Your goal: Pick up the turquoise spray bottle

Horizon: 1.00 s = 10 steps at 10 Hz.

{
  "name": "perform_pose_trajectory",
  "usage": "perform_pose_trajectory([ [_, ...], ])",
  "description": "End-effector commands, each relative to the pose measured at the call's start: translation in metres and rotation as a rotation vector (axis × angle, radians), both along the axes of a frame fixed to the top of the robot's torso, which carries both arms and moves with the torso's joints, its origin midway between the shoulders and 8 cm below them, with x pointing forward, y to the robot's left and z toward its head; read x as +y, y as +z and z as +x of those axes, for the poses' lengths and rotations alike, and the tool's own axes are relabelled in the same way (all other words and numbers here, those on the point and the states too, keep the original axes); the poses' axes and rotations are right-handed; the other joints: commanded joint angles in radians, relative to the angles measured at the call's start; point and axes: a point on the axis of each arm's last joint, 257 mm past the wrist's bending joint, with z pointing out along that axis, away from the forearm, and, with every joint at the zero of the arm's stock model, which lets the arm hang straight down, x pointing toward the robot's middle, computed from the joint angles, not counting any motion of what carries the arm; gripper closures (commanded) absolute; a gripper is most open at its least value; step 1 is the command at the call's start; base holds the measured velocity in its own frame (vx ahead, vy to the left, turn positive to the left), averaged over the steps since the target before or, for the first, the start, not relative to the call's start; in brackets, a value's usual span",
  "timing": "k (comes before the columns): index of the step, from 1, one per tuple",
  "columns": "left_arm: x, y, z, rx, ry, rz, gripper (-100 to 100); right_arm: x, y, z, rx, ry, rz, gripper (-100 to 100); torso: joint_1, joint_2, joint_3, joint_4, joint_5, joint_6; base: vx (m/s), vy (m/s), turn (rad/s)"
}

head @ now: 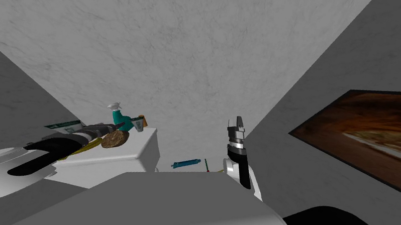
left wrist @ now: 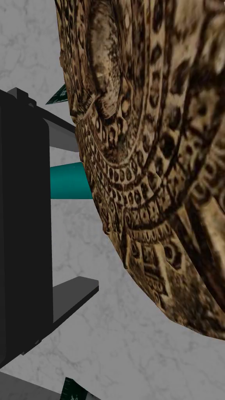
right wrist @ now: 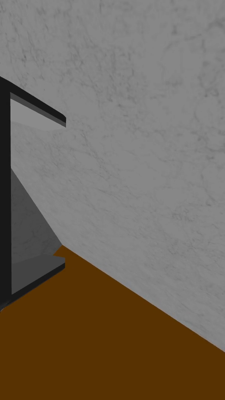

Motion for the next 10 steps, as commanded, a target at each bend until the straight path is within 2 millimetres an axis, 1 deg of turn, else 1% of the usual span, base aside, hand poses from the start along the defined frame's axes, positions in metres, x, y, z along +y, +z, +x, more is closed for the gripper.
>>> perform_pose_trajectory([
  [1, 0.013, -0.002, -0.001, 0.009, 0.02, 0.003, -100, 0.0, 0.0, 0.0, 0.0, 0.0, 0.0, 0, 0.0, 0.0, 0.0, 0.0, 0.0, 0.0, 0.006, 0.001, -0.001],
  [2, 0.005, -0.015, 0.007, 0.022, -0.005, 0.003, -100, 0.0, 0.0, 0.0, 0.0, 0.0, 0.0, 0, 0.0, 0.001, 0.0, 0.0, 0.0, 0.0, -0.161, 0.045, -0.349],
  [3, 0.017, -0.012, 0.011, 0.014, 0.017, 0.008, -100, 0.0, 0.0, 0.0, 0.0, 0.0, 0.0, 0, 0.002, 0.007, 0.003, 0.0, 0.003, 0.006, -0.252, 0.044, -0.418],
  [4, 0.025, -0.008, 0.016, 0.001, 0.031, 0.01, -100, 0.0, 0.0, 0.0, 0.0, 0.0, 0.0, 0, 0.001, 0.008, 0.003, -0.002, 0.007, 0.008, -0.17, 0.017, -0.121],
  [6, 0.045, 0.001, 0.026, -0.023, 0.069, 0.015, -100, 0.0, 0.0, 0.0, 0.0, 0.0, 0.0, 0, 0.001, -0.002, -0.003, -0.004, 0.007, 0.007, -0.033, 0.015, 0.035],
  [7, 0.059, -0.004, 0.022, -0.014, 0.098, 0.017, -100, 0.0, 0.0, 0.0, 0.0, 0.0, 0.0, 0, 0.0, -0.006, -0.006, -0.005, 0.007, 0.007, 0.022, 0.001, -0.007],
  [8, 0.065, -0.007, 0.019, -0.007, 0.111, 0.018, -100, 0.0, 0.0, 0.0, 0.0, 0.0, 0.0, 0, 0.0, -0.009, -0.007, -0.006, 0.007, 0.007, 0.022, 0.0, -0.002],
  [9, 0.059, -0.019, 0.029, 0.01, 0.089, 0.023, -100, 0.0, 0.0, 0.0, 0.0, 0.0, 0.0, 0, -0.001, -0.01, -0.008, -0.006, 0.007, 0.007, -0.179, 0.041, -0.315],
  [10, 0.069, -0.017, 0.031, 0.005, 0.109, 0.025, -100, 0.0, 0.0, 0.0, 0.0, 0.0, 0.0, 0, 0.0, -0.002, -0.004, -0.005, 0.008, 0.012, -0.23, -0.025, -0.515],
])
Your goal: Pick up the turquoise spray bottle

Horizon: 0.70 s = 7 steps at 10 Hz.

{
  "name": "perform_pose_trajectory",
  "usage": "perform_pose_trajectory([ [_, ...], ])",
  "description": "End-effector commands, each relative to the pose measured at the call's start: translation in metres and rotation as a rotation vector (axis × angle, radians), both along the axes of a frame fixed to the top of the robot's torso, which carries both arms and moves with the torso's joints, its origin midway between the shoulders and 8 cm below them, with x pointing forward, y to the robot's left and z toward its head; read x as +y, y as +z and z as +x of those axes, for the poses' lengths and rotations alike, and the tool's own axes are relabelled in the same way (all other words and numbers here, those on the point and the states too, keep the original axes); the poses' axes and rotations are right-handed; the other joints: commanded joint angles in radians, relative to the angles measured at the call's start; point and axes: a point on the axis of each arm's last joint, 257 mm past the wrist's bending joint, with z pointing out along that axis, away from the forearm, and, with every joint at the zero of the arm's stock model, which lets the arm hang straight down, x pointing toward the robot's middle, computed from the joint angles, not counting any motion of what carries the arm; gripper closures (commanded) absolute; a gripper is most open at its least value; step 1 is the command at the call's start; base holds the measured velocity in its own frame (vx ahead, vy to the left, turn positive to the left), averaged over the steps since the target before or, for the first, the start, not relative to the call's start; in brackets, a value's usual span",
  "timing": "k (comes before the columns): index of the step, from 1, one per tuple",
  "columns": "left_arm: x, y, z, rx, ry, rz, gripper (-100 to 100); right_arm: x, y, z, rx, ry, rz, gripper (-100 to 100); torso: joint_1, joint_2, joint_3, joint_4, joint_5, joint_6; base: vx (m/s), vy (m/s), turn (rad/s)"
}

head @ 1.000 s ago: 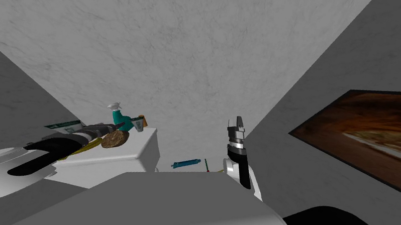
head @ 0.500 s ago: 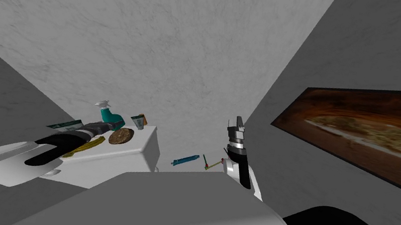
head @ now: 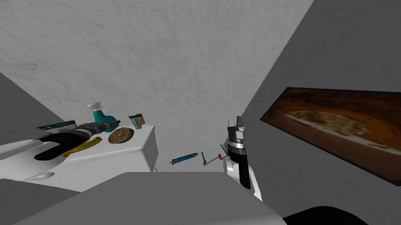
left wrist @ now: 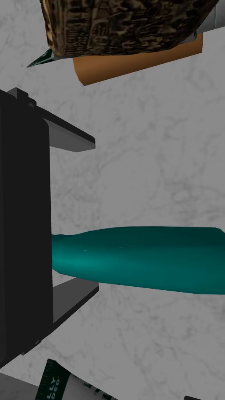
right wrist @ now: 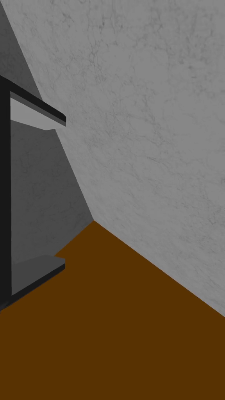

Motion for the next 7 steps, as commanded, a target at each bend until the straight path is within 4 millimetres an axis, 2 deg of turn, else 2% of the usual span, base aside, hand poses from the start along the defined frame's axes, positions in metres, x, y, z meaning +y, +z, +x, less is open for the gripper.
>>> perform_pose_trajectory([
  [1, 0.008, 0.0, 0.008, -0.006, 0.017, -0.001, -100, 0.0, 0.0, 0.0, 0.0, 0.0, 0.0, 0, 0.0, 0.0, 0.0, 0.0, 0.0, 0.0, -0.155, -0.014, -0.099],
  [4, 0.03, 0.011, 0.017, -0.036, 0.063, 0.0, -100, 0.0, 0.0, 0.0, 0.0, 0.0, 0.0, 0, 0.001, -0.017, -0.01, -0.004, 0.0, -0.001, -0.013, 0.005, 0.043],
  [5, 0.038, 0.007, 0.012, -0.025, 0.081, 0.0, -100, 0.0, 0.0, 0.0, 0.0, 0.0, 0.0, 0, 0.001, -0.019, -0.011, -0.004, 0.0, -0.001, 0.0, 0.0, 0.0],
  [6, 0.029, -0.004, 0.025, -0.006, 0.052, 0.008, -100, 0.0, 0.0, 0.0, 0.0, 0.0, 0.0, 0, 0.002, -0.019, -0.011, -0.005, 0.0, -0.002, -0.125, -0.047, -0.402],
  [7, 0.037, 0.001, 0.028, -0.018, 0.071, 0.007, -100, 0.0, 0.0, 0.0, 0.0, 0.0, 0.0, 0, 0.0, -0.014, -0.009, -0.004, 0.0, 0.001, -0.156, -0.07, -0.489],
])
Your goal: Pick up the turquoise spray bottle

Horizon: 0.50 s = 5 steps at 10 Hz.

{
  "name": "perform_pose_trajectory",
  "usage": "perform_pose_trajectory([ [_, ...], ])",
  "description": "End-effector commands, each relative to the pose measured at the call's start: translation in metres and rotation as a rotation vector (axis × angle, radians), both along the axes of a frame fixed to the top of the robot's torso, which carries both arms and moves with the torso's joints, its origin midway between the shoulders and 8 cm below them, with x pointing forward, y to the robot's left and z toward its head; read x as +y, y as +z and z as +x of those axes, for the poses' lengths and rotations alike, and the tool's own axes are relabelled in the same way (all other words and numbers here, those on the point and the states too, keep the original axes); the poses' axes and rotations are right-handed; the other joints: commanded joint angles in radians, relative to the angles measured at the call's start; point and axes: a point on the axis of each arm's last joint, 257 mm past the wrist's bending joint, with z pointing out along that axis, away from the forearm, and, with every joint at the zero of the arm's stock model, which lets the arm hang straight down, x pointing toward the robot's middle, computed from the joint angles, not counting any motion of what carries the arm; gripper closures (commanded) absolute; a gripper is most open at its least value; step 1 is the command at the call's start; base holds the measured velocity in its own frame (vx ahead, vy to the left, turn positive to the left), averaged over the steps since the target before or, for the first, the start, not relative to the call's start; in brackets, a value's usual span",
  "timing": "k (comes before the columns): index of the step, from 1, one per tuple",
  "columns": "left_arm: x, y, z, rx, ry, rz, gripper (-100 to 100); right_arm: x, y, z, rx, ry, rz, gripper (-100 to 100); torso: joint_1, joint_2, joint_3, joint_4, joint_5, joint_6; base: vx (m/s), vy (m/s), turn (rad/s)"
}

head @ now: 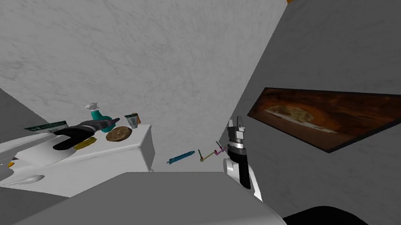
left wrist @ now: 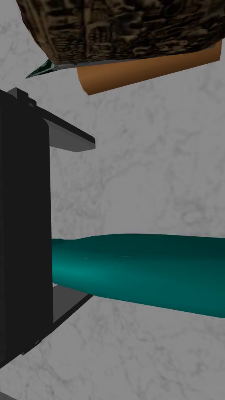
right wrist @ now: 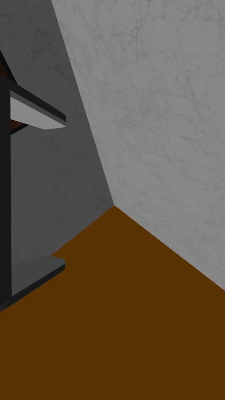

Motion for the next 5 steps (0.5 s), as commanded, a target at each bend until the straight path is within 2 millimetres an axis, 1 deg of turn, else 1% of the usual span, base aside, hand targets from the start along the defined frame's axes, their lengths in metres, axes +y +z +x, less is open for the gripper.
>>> perform_pose_trajectory([
  [1, 0.011, 0.008, 0.007, -0.017, 0.024, 0.0, -100, 0.0, 0.0, 0.0, 0.0, 0.0, 0.0, 0, 0.0, 0.0, 0.0, 0.0, 0.0, 0.0, -0.135, -0.012, -0.075],
  [2, 0.018, 0.013, 0.011, -0.028, 0.041, -0.002, -100, 0.0, 0.0, 0.0, 0.0, 0.0, 0.0, 0, 0.002, 0.0, 0.0, 0.0, 0.0, -0.001, -0.056, 0.004, 0.023],
  [3, 0.025, 0.018, 0.015, -0.04, 0.057, -0.004, -100, 0.0, 0.0, 0.0, 0.0, 0.0, 0.0, 0, 0.003, -0.003, -0.002, 0.0, 0.0, -0.001, 0.003, 0.003, 0.016],
  [4, 0.038, 0.01, 0.005, -0.022, 0.088, -0.006, -100, 0.0, 0.0, 0.0, 0.0, 0.0, 0.0, 0, 0.003, -0.007, -0.004, -0.001, 0.0, -0.001, 0.011, 0.006, 0.037],
  [5, 0.029, 0.004, 0.02, -0.006, 0.059, 0.006, -100, 0.0, 0.0, 0.0, 0.0, 0.0, 0.0, 0, 0.003, -0.008, -0.005, -0.002, 0.001, -0.001, -0.112, -0.056, -0.365],
])
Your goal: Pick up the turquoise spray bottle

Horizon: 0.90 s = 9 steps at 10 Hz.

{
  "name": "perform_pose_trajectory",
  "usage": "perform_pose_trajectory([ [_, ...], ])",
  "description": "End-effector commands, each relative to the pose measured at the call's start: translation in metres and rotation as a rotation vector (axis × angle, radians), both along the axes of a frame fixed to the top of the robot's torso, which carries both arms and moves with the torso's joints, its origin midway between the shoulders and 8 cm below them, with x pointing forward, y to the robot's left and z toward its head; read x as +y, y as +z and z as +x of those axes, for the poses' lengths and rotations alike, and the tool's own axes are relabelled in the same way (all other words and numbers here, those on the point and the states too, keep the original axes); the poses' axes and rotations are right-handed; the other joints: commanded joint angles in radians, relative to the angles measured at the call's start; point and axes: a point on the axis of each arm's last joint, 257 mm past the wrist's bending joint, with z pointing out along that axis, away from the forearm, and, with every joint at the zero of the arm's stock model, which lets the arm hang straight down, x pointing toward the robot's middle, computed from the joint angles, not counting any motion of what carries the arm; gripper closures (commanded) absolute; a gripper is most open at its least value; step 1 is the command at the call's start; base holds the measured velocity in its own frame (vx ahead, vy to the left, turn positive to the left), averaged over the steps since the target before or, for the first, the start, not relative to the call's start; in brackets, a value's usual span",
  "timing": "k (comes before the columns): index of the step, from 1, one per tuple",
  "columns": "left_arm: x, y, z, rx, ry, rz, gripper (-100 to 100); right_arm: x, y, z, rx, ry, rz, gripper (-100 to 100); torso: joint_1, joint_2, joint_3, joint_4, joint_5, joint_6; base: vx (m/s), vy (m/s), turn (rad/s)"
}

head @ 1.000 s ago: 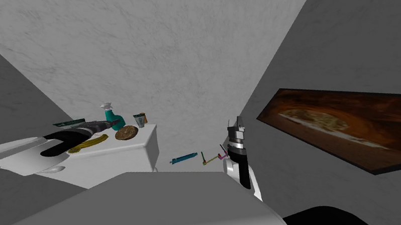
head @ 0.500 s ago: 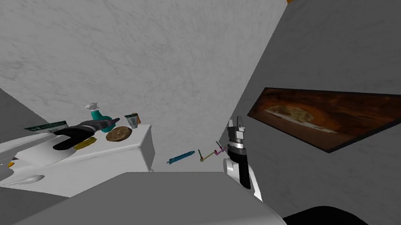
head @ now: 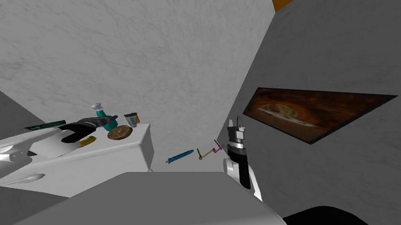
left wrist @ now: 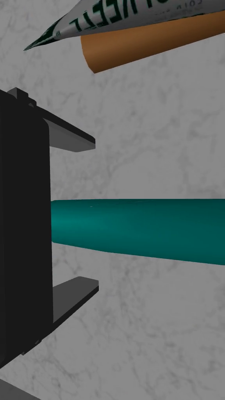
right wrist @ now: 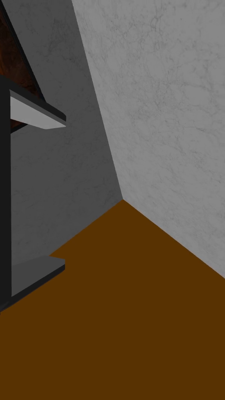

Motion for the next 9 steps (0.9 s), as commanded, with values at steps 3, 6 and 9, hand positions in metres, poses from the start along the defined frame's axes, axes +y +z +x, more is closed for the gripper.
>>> perform_pose_trajectory([
  [3, 0.019, 0.014, 0.015, -0.03, 0.045, -0.006, -100, 0.0, 0.0, 0.0, 0.0, 0.0, 0.0, 0, 0.0, 0.002, 0.002, 0.001, 0.0, 0.001, -0.133, -0.027, -0.176],
  [6, 0.04, 0.004, 0.001, -0.01, 0.099, -0.014, -100, 0.0, 0.0, 0.0, 0.0, 0.0, 0.0, 0, 0.002, -0.007, -0.004, -0.001, 0.0, 0.001, -0.001, 0.001, 0.007],
  [9, 0.045, 0.0, -0.003, -0.002, 0.112, -0.016, -100, 0.0, 0.0, 0.0, 0.0, 0.0, 0.0, 0, 0.002, -0.008, -0.004, -0.001, 0.0, 0.001, -0.003, -0.001, -0.009],
])
